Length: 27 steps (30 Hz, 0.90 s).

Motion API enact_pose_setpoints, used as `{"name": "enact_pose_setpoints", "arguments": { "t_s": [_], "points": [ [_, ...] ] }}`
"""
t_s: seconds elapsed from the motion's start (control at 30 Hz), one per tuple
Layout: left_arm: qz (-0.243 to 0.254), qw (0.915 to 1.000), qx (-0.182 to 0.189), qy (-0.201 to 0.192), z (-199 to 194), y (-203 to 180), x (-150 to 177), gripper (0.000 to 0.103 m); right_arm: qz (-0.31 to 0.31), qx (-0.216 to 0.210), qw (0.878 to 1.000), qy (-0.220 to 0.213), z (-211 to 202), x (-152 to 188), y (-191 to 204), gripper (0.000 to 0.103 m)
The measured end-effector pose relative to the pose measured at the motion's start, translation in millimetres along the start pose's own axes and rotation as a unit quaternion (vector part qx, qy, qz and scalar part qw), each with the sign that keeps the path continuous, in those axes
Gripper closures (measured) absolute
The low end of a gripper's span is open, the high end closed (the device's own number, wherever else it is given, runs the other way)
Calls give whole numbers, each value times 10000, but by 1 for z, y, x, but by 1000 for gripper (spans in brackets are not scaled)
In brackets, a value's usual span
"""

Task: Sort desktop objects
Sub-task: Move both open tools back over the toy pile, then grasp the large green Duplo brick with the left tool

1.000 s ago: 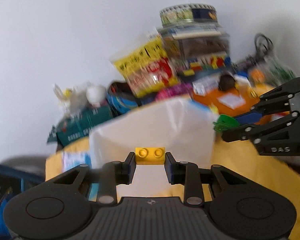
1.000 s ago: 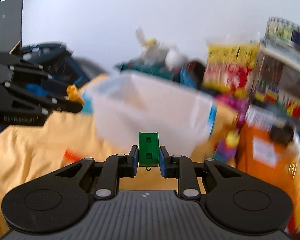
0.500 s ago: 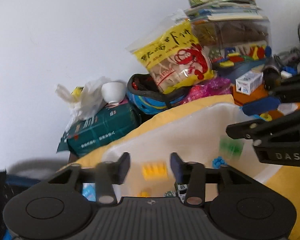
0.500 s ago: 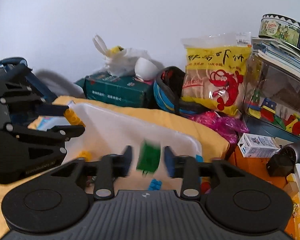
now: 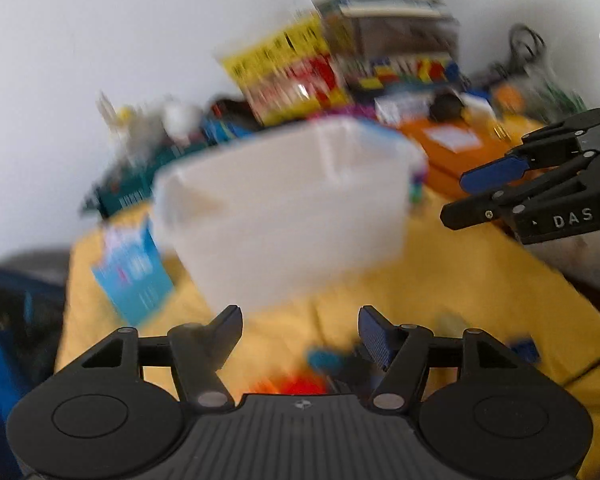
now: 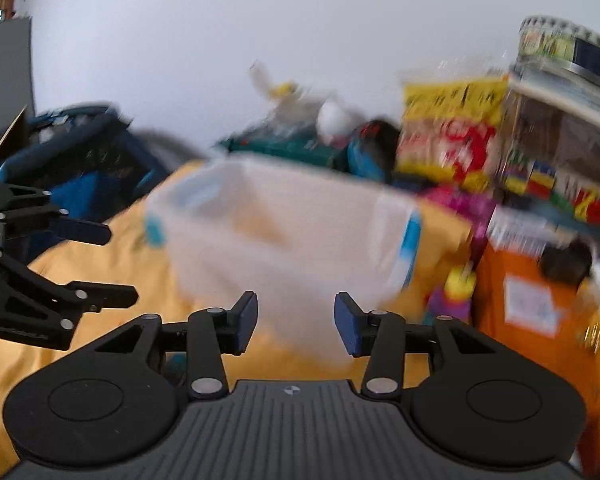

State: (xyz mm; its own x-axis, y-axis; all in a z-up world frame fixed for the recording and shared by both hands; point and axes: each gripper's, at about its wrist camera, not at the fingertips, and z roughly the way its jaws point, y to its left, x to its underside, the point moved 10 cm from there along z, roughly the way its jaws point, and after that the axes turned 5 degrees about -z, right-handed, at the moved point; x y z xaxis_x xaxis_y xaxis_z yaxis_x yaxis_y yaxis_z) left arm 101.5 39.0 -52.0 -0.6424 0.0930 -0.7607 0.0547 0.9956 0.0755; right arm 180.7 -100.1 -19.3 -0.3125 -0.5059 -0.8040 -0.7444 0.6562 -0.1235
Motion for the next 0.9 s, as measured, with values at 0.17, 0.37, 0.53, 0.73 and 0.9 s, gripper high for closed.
{"name": "enact_pose_setpoints", "arguments": {
  "t_s": [0.17,0.37,0.53,0.73,0.9],
  "points": [
    [62,9987,225,456,6,-19,37,35,315,-217,9976,585,-5,53,33,52],
    [135,9986,236,456,-3,-35,52,35,266,-229,9956,873,-9,78,54,52],
    [167,9975,170,662,-6,-38,77,35,40,-266,9941,1049,-16,104,71,56],
    [150,9969,-29,773,-2,-32,95,36,37,-436,9892,1397,-16,133,89,65],
    [240,9951,-429,854,17,-22,94,40,-52,-275,9909,1318,-16,133,92,67]
  ]
}}
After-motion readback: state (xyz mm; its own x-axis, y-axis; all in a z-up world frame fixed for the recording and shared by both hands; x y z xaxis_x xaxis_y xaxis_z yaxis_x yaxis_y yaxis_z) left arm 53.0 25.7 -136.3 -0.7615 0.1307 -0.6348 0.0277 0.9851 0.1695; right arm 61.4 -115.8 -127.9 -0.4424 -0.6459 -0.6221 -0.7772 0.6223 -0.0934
